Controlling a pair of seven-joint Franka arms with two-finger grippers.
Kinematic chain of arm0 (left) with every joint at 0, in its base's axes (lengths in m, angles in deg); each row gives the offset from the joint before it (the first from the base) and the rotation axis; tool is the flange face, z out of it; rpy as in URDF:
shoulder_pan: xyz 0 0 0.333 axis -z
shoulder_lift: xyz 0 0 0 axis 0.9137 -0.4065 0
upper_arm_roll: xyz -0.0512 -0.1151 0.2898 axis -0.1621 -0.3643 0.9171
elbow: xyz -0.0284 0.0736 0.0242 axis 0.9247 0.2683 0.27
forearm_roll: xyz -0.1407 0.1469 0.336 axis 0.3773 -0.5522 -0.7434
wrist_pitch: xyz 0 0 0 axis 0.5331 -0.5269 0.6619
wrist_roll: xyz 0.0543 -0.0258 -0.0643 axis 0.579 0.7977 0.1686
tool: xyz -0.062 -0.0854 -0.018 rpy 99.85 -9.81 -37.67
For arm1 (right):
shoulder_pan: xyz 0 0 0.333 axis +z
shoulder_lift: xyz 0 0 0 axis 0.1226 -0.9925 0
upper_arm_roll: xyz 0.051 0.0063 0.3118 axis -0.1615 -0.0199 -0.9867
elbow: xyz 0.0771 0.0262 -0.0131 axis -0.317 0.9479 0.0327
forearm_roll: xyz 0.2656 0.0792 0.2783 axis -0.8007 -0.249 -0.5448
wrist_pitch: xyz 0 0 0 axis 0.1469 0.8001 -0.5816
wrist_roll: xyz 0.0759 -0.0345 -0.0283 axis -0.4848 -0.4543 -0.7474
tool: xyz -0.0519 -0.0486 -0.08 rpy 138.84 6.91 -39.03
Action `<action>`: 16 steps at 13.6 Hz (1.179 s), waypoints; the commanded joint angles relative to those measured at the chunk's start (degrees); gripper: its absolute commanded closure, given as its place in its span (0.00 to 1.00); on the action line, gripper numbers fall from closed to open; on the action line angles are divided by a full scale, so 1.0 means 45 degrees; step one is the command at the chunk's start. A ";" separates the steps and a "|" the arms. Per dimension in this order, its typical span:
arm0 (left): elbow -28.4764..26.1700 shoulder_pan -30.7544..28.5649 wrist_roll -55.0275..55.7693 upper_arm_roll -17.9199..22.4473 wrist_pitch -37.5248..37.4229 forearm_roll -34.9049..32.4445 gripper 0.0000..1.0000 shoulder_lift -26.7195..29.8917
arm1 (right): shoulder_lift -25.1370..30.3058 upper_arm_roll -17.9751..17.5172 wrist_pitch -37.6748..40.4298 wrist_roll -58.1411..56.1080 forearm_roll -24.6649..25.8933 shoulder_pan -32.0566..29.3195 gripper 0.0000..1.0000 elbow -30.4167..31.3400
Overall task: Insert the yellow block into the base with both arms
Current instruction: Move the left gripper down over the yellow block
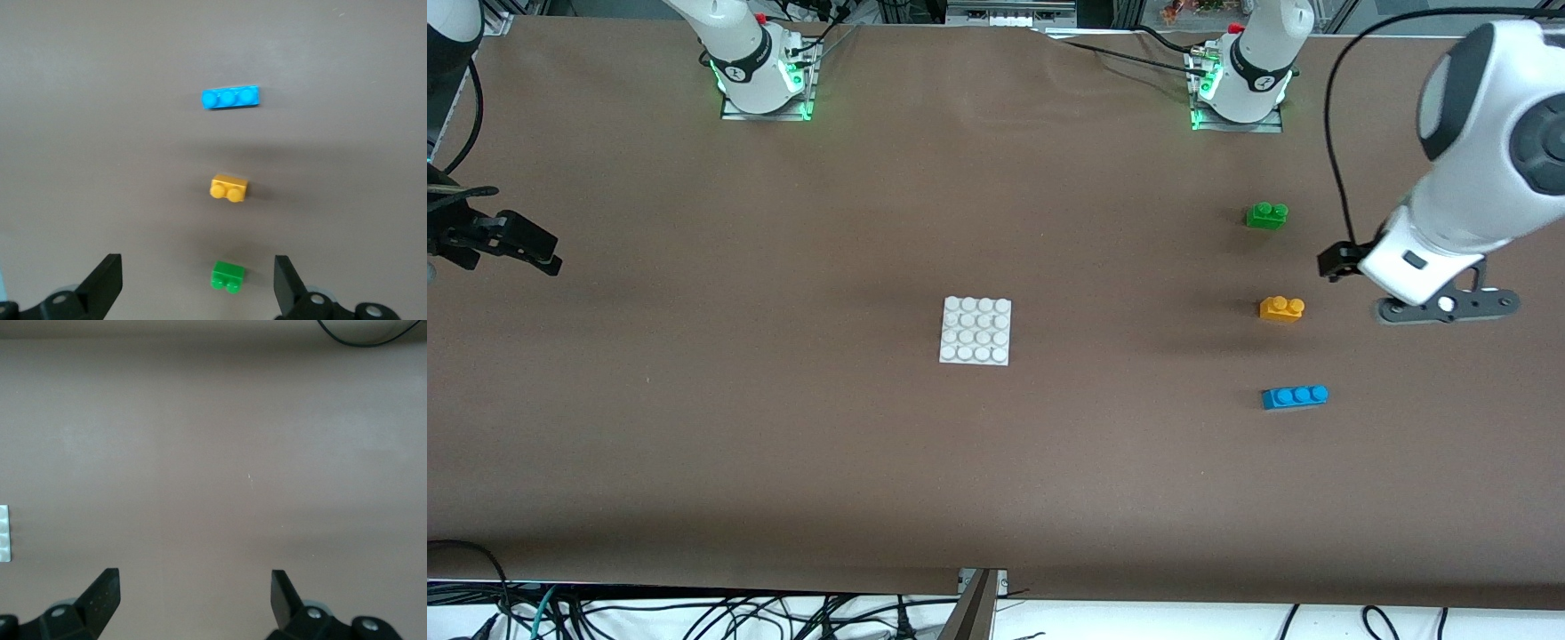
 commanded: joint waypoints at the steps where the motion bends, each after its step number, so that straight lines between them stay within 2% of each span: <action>1: 0.0310 -0.0867 -0.1418 -0.0059 -0.0109 0.1074 0.00 -0.0759 | 0.0169 -0.0186 0.0143 0.0031 0.0167 -0.0140 0.00 0.0078; 5: 0.0076 -0.1045 -0.1443 -0.0078 0.0026 0.1409 0.00 -0.2319 | 0.0169 -0.0206 0.0241 -0.0008 0.0167 -0.0081 0.00 0.0117; 6: -0.0253 -0.1123 -0.1443 -0.0059 0.0569 0.1740 0.00 -0.2537 | 0.0150 -0.0225 0.0261 -0.0008 0.0167 -0.0081 0.00 0.0117; 10: -0.2635 -0.1279 -0.1560 -0.0059 0.3245 0.1782 0.00 -0.2441 | 0.0149 -0.0206 0.0241 0.0050 0.0167 -0.0062 0.00 0.0117; 16: -0.4297 -0.1455 -0.1833 -0.0039 0.5669 0.1646 0.00 -0.2539 | 0.0149 -0.0225 0.0241 -0.0008 0.0167 -0.0062 0.00 0.0117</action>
